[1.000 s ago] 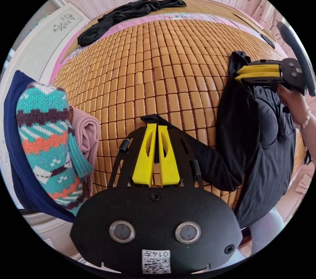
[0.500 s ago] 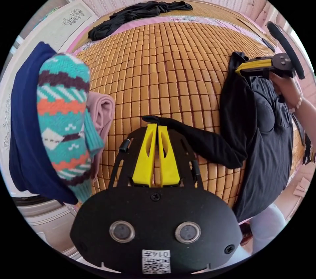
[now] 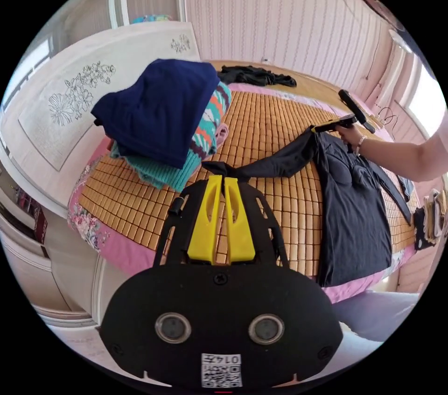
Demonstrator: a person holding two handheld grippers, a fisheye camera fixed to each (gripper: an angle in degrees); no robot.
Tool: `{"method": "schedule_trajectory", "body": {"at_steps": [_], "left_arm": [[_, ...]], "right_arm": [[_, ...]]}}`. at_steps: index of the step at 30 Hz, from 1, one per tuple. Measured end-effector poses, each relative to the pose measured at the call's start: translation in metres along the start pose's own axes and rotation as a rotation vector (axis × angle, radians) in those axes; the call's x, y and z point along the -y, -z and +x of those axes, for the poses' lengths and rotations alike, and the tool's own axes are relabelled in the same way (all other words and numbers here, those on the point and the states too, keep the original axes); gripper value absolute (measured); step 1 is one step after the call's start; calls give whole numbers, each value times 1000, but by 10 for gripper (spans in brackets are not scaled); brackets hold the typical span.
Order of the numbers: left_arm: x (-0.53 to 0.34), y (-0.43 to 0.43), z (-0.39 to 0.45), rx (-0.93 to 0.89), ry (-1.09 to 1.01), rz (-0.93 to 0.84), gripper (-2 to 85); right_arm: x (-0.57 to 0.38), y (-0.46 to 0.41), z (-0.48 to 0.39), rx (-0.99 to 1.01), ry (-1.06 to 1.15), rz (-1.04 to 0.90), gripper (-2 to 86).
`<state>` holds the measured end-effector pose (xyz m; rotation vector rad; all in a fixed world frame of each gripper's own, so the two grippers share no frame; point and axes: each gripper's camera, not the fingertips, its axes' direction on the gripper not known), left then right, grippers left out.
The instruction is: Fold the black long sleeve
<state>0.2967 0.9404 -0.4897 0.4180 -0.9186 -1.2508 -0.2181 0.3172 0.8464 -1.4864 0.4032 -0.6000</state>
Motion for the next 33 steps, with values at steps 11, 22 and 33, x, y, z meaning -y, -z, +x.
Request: {"method": "schedule_trajectory", "body": {"at_steps": [11, 22, 33], "left_arm": [[-72, -42, -31, 85, 154, -367, -8], [-71, -110, -76, -294, 434, -533, 86], [-67, -32, -47, 108, -102, -66, 9]], "right_arm": [[14, -39, -14, -70, 60, -101, -4], [15, -56, -15, -127, 81, -123, -1], [9, -70, 11, -77, 66, -126, -1]]}}
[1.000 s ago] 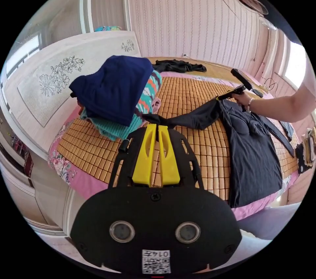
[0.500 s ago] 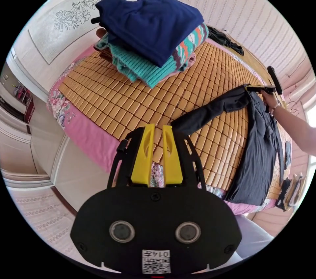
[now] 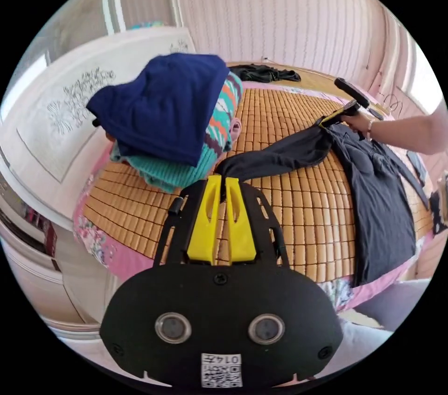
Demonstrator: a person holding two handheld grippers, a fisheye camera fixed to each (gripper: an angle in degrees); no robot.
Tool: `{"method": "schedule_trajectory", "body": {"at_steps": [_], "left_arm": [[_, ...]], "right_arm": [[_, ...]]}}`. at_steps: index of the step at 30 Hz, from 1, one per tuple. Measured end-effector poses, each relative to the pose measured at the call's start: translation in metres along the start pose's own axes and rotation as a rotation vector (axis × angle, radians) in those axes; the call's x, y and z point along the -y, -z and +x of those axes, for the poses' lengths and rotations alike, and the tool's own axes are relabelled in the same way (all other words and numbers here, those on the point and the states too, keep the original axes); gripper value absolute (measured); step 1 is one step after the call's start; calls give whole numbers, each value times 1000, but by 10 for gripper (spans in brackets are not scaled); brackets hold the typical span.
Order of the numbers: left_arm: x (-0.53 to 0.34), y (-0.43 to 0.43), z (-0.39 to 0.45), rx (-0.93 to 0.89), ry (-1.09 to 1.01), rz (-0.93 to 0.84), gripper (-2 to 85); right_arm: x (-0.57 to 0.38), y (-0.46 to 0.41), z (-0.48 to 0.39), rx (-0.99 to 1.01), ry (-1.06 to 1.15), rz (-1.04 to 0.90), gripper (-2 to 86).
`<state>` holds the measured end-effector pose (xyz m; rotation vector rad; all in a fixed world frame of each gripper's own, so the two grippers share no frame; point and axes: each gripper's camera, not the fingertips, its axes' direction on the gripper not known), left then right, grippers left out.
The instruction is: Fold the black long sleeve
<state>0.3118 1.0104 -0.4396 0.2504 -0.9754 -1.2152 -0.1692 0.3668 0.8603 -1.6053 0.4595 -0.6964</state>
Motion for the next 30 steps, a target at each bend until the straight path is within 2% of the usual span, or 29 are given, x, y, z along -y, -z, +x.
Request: {"method": "schedule_trajectory", "body": {"at_steps": [2, 4, 12, 15, 17, 19, 21, 24, 27, 30], "left_arm": [[-18, -10, 4, 11, -7, -58, 24], [-39, -21, -5, -11, 97, -168, 51], [-67, 1, -13, -51, 162, -259, 52], [-40, -17, -22, -87, 182, -235, 59], [-27, -36, -26, -115, 182, -237, 70], [-17, -59, -30, -135, 177, -262, 85], [-17, -76, -33, -143, 203, -320, 77], [-22, -81, -32, -204, 208, -335, 2], [-26, -58, -31, -182, 168, -243, -8], [-38, -24, -26, -164, 102, -127, -8]], "right_arm": [[-2, -3, 4, 0, -4, 3, -1], [-5, -8, 8, -12, 10, -1, -2], [-14, -19, 27, -46, 29, -13, -2], [-25, -2, 22, -60, 31, 84, 2], [-31, 7, 8, 72, 79, 130, 7], [-38, 8, -24, 341, 205, 131, 22], [-44, 3, -58, 445, 309, 111, 36], [-53, -14, -103, 452, 415, 93, 57], [-58, -38, -117, 455, 453, -4, 37], [-73, -39, -104, 561, 445, 19, 9]]}}
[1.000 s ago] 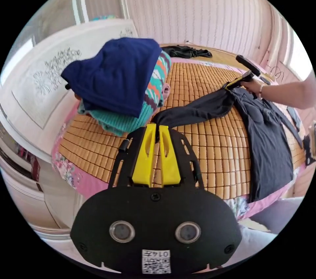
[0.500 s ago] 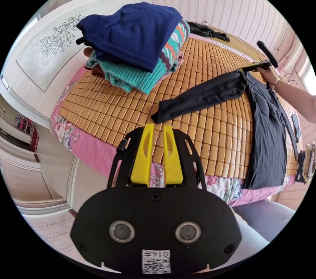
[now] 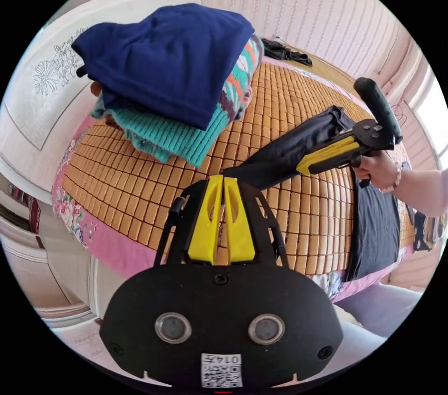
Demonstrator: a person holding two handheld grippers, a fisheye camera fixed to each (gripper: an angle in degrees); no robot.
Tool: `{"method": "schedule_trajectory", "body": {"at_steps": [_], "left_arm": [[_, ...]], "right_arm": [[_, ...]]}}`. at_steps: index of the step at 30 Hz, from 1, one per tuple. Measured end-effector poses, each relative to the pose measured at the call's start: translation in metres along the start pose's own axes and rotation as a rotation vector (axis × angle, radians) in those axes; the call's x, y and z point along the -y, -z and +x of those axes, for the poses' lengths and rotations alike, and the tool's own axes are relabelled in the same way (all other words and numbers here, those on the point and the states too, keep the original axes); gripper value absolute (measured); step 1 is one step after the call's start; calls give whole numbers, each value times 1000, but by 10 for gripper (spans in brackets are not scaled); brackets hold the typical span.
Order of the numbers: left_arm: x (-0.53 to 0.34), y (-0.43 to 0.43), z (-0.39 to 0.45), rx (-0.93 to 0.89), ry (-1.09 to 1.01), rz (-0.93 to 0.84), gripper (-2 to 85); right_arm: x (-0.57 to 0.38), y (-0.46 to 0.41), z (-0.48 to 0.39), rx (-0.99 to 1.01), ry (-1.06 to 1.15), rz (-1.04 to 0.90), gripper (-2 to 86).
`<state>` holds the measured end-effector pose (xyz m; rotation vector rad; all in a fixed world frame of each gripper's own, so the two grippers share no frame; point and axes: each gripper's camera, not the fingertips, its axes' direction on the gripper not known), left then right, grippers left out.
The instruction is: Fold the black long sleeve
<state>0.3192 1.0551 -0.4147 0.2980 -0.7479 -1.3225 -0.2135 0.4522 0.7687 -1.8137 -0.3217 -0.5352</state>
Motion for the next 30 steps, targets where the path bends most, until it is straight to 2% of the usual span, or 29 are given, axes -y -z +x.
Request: {"method": "schedule_trajectory", "body": {"at_steps": [2, 4, 8, 10, 16, 18, 20, 22, 24, 30], "left_arm": [[-15, 13, 11, 33, -92, 23, -7], [-37, 18, 19, 101, -130, -54, -4], [-69, 21, -1, 109, 74, -138, 13], [-76, 21, -9, 39, 199, -146, 42], [-60, -4, 15, -54, 293, -120, 86], [-56, -19, 22, -69, 284, -160, 78], [-54, -21, 31, -23, 202, -137, 30], [-48, -24, 32, -57, 130, -155, -3], [-43, -25, 29, -79, 104, -160, -7], [-19, -16, 13, 56, 78, -71, -3]], "right_arm": [[-12, 0, 0, 29, 24, -34, 3], [-28, 0, 3, 60, 61, -110, 0], [-47, 14, 10, 38, 94, -111, 3], [-52, 18, 17, 17, 107, -104, 14], [-41, 3, 37, -177, 13, -14, 55], [-37, -17, 48, -231, -37, -52, 52], [-37, -37, 57, -271, -69, -121, 34], [-44, -44, 57, -270, -48, -67, 4], [-47, -48, 58, -265, -52, -62, -3], [-57, -59, 63, -263, -77, -12, -5]]}}
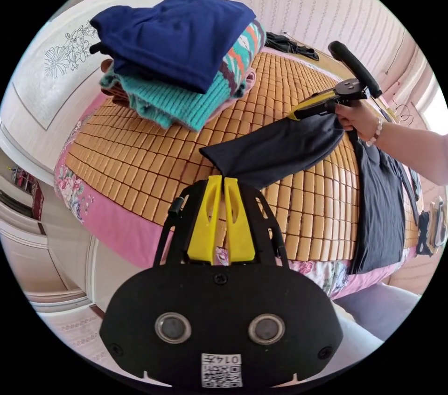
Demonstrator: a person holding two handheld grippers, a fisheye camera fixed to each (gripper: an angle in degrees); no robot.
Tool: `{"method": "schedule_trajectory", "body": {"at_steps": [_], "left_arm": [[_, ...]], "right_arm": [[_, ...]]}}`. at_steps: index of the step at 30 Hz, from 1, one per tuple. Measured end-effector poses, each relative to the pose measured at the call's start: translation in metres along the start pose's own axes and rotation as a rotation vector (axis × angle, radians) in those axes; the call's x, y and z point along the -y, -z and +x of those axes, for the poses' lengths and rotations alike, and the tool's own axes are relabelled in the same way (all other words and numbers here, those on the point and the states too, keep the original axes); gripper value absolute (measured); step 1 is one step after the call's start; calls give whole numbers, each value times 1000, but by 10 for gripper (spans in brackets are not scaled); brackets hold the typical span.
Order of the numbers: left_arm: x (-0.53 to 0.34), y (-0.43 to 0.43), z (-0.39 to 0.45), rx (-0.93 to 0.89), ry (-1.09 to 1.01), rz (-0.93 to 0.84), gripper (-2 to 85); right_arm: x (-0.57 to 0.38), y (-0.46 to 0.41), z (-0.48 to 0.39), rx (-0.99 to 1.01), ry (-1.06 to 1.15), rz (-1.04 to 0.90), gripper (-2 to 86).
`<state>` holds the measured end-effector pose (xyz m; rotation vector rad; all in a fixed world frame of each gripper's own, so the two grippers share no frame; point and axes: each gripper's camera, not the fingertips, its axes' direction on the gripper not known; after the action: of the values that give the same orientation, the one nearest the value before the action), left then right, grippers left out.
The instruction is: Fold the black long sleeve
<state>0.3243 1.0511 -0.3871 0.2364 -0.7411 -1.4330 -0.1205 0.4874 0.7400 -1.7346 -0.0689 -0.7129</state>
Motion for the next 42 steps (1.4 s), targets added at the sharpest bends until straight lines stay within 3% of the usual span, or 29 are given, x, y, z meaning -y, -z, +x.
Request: {"method": "schedule_trajectory", "body": {"at_steps": [4, 9, 15, 22, 31, 42], "left_arm": [[5, -23, -8, 48, 3, -97, 44], [2, 22, 6, 24, -18, -21, 64], [-22, 52, 94, -202, -198, -234, 61], [-48, 60, 195, -361, -364, -247, 76], [-72, 69, 254, -258, -447, -295, 87], [-98, 174, 272, -202, -542, -83, 86]], "right_arm": [[-21, 19, 3, 89, -110, 129, 0], [-129, 59, -10, 168, -282, 254, 24], [-330, 76, -49, 67, -644, 43, 64], [-502, 73, -99, -59, -938, -131, 127], [-549, 51, -168, -123, -929, 34, 139], [-555, 80, -241, -222, -799, 180, 134]]}}
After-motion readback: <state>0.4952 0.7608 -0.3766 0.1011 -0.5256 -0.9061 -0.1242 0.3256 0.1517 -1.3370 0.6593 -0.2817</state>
